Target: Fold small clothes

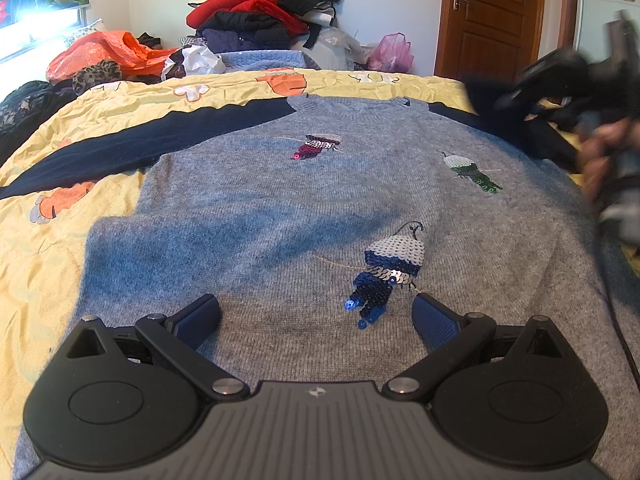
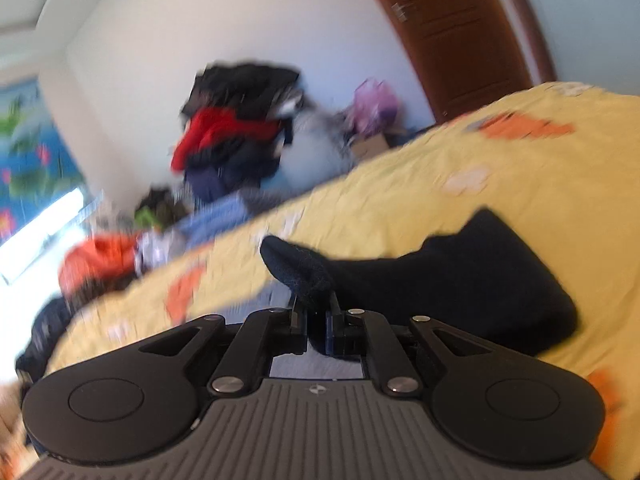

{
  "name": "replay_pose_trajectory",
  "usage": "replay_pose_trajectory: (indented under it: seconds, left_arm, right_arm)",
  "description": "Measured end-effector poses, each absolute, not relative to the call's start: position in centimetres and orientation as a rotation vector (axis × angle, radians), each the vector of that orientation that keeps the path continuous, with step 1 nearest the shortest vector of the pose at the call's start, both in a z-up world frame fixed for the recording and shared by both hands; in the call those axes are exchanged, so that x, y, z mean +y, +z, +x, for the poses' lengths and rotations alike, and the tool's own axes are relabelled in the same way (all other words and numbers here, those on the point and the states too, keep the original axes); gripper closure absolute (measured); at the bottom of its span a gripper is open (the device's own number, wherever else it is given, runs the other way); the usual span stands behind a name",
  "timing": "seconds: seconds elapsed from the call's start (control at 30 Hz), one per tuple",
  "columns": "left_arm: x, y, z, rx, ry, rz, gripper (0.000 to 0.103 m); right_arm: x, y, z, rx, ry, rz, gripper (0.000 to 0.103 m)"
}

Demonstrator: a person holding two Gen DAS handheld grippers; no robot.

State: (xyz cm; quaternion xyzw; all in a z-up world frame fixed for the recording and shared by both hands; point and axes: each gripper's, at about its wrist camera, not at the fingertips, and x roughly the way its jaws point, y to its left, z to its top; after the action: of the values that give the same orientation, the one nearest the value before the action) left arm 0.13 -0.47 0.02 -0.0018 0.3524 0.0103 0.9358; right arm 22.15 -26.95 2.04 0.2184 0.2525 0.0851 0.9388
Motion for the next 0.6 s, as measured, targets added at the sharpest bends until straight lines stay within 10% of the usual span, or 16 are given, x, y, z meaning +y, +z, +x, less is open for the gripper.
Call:
replay_pose_trajectory:
  seconds: [0.23,0.6]
  left_arm:
    - [-0.9,1.0,0.3,0.718,0.014,0.026,0.000]
    - [-4.8,5.7,15.4,0.753,-0.353,-0.393,0.000]
  right_arm:
    - [-25.5,-0.4,19.4,0.431,0.243,0.523,0.025]
    - [-35.4,-2.9,17.7,0.306,0.064,1.057,0.034]
